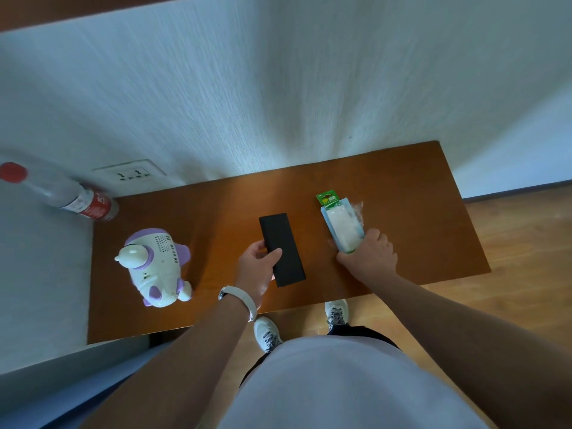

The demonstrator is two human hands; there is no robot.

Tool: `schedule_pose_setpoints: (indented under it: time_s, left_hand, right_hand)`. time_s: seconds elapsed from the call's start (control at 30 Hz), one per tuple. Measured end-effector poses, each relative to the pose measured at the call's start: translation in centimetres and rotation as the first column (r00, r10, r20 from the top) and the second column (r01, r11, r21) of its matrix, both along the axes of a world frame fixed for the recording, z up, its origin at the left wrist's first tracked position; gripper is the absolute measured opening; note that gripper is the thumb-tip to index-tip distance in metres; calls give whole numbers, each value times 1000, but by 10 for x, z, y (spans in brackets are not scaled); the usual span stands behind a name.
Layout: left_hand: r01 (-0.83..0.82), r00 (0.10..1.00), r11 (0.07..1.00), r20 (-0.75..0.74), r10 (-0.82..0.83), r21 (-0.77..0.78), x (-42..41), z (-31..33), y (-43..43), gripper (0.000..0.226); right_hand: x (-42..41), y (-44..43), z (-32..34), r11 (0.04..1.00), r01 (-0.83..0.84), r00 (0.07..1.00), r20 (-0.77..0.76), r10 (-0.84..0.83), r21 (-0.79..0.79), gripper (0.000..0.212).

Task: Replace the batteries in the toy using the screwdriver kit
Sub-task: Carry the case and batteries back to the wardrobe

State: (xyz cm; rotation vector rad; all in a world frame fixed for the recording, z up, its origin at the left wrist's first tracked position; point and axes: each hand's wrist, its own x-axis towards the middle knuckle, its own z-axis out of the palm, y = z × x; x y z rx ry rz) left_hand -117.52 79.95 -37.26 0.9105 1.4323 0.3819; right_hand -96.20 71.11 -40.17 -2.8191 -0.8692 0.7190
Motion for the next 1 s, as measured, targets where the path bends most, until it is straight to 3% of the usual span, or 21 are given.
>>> schedule_pose_setpoints:
  time_s: [0.33,0.5,0.73,1.0]
  left_hand:
    - [-13,1000,1000,-6,13,11,5,2,-1,26]
    - [-36,999,999,0,36,15,12,6,-4,20]
    - [-54,998,998,-18,55,33,26,10,-14,25]
    - [-110,994,993,-5,111,48,50,23,-28,21]
  right_hand:
    - [22,-9,-3,994,79,948,-316,-49,81,107]
    - [34,-19,-4,969,167,858,-511,-51,184,79]
    - [47,-22,-5,965,159,787,-616,5,210,54]
    - [61,-27,2,943,165,727,-682,81,288,53]
